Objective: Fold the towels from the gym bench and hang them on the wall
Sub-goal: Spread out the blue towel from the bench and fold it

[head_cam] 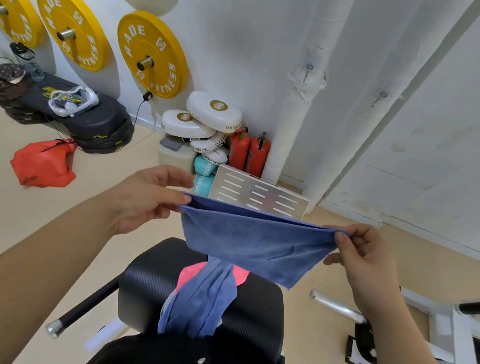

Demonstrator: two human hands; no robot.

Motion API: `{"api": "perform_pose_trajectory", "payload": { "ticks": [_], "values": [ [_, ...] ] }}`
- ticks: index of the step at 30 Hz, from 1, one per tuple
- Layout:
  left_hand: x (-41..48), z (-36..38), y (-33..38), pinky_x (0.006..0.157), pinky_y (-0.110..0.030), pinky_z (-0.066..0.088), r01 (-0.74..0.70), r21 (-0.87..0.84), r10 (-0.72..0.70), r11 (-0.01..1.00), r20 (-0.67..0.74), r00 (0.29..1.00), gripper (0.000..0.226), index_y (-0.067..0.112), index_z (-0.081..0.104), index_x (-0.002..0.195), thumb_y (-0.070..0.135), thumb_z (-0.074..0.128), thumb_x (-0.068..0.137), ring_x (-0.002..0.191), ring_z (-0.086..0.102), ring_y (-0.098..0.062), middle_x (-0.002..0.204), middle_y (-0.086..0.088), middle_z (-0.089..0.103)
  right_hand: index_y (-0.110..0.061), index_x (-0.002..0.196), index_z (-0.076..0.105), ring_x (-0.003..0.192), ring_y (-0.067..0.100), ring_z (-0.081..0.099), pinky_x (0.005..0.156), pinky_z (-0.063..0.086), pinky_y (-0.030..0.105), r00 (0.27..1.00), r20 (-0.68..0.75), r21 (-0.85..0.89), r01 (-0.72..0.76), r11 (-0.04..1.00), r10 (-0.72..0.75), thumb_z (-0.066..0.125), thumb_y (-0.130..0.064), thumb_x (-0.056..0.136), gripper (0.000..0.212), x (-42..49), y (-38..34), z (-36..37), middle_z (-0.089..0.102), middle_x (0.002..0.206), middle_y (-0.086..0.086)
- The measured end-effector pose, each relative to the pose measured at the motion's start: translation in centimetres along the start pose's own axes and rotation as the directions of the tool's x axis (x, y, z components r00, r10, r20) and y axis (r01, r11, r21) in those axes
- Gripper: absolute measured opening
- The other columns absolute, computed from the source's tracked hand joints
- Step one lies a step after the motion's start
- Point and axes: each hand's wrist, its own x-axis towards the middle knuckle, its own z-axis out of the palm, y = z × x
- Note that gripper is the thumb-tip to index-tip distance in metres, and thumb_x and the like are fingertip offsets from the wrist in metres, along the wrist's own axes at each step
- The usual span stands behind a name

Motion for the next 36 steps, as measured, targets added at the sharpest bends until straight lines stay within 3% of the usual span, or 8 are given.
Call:
{"api": "perform_pose_trajectory", "payload": {
  "ticks": [6, 9, 13, 16, 21, 27, 31, 36],
  "values": [
    [2.0, -0.9, 2.2, 0.068, -0.023, 0.062, 0.025, 0.009, -0.025, 1.0, -0.018, 1.0, 0.018, 0.0, 0.074, 0.098, -0.012, 0.07, 0.085, 0.086, 0.07, -0.023, 0.106, -0.024, 0.072, -0.018, 0.095, 0.057, 0.078, 0.022, 0.074, 0.076, 0.064, 0.036, 0.999, -0.01, 0.047, -0.033, 0.998, 0.034, 0.06, -0.008, 0.104, 0.013, 2.2, -0.9, 1.8, 0.07, 0.092, 0.008],
    [2.2, -1.3, 4.1, 0.069, -0.019, 0.059, -0.114, 0.233, 0.121, 0.966, -0.019, 0.992, 0.026, 0.01, 0.075, 0.103, -0.003, 0.081, 0.081, 0.091, 0.072, -0.019, 0.103, -0.009, 0.077, -0.022, 0.093, 0.058, 0.085, 0.025, 0.07, 0.084, 0.061, 0.04, 0.998, -0.028, 0.075, 0.057, 0.996, -0.055, 0.062, -0.01, 0.103, 0.016, 3.0, -1.9, 2.0, 0.069, 0.09, 0.005],
    [1.5, -1.0, 3.7, 0.069, -0.018, 0.048, -0.325, 0.752, 0.416, 0.573, 0.075, 0.906, 0.035, 0.027, 0.068, 0.097, 0.013, 0.089, 0.073, 0.077, 0.065, -0.009, 0.089, 0.011, 0.071, -0.035, 0.084, 0.066, 0.09, 0.029, 0.072, 0.09, 0.06, 0.045, 0.992, 0.049, 0.082, 0.11, 0.991, -0.114, 0.071, -0.015, 0.097, 0.025, 2.1, -2.5, 2.2, 0.073, 0.089, 0.004],
    [1.2, -1.8, -0.2, 0.069, -0.015, 0.044, -0.44, 0.768, 0.529, 0.466, 0.157, 0.834, 0.02, 0.025, 0.074, 0.087, 0.008, 0.082, 0.079, 0.076, 0.061, -0.007, 0.084, 0.008, 0.07, -0.035, 0.093, 0.074, 0.097, 0.027, 0.074, 0.09, 0.059, 0.038, 0.985, 0.162, 0.069, 0.04, 0.997, -0.051, 0.079, -0.025, 0.084, 0.014, 0.0, -0.9, 2.6, 0.077, 0.096, 0.003],
    [0.1, -5.4, -9.9, 0.075, -0.011, 0.047, -0.415, 0.761, 0.353, 0.498, 0.259, 0.899, 0.011, 0.017, 0.082, 0.094, 0.011, 0.082, 0.084, 0.079, 0.063, 0.006, 0.085, 0.014, 0.071, -0.021, 0.094, 0.083, 0.097, 0.015, 0.073, 0.092, 0.055, 0.035, 0.945, 0.262, -0.16, -0.159, 0.974, 0.197, 0.079, -0.005, 0.088, 0.018, -4.8, 5.7, 4.7, 0.08, 0.097, 0.0],
    [-3.5, -8.8, -19.7, 0.091, -0.033, 0.055, -0.309, 0.873, 0.116, 0.378, 0.287, 0.951, 0.018, 0.019, 0.081, 0.106, 0.019, 0.071, 0.092, 0.101, 0.071, -0.023, 0.108, 0.003, 0.078, -0.029, 0.083, 0.084, 0.087, 0.005, 0.075, 0.092, 0.06, 0.031, 0.81, 0.292, -0.454, -0.352, 0.819, 0.51, 0.089, -0.012, 0.078, 0.019, -12.9, 11.5, 9.2, 0.08, 0.086, -0.013],
    [-5.7, -10.4, -22.5, 0.088, -0.03, 0.055, -0.34, 0.854, 0.139, 0.395, 0.31, 0.941, 0.019, 0.024, 0.081, 0.107, 0.019, 0.071, 0.092, 0.1, 0.069, -0.018, 0.107, 0.009, 0.078, -0.032, 0.102, 0.081, 0.088, 0.001, 0.071, 0.081, 0.054, 0.014, 0.825, 0.234, -0.554, -0.321, 0.768, 0.514, 0.08, -0.024, 0.09, 0.014, -16.7, 12.2, 10.8, 0.076, 0.096, -0.019],
    [-6.8, -12.3, -23.2, 0.08, -0.021, 0.047, -0.416, 0.826, 0.144, 0.381, 0.392, 0.909, 0.012, 0.032, 0.079, 0.094, 0.025, 0.071, 0.088, 0.093, 0.056, -0.003, 0.093, 0.017, 0.071, -0.038, 0.098, 0.074, 0.105, 0.002, 0.065, 0.098, 0.052, 0.03, 0.841, 0.234, -0.665, -0.229, 0.711, 0.489, 0.071, -0.034, 0.096, 0.005, -20.0, 12.2, 11.1, 0.065, 0.113, -0.031]
  ]
}}
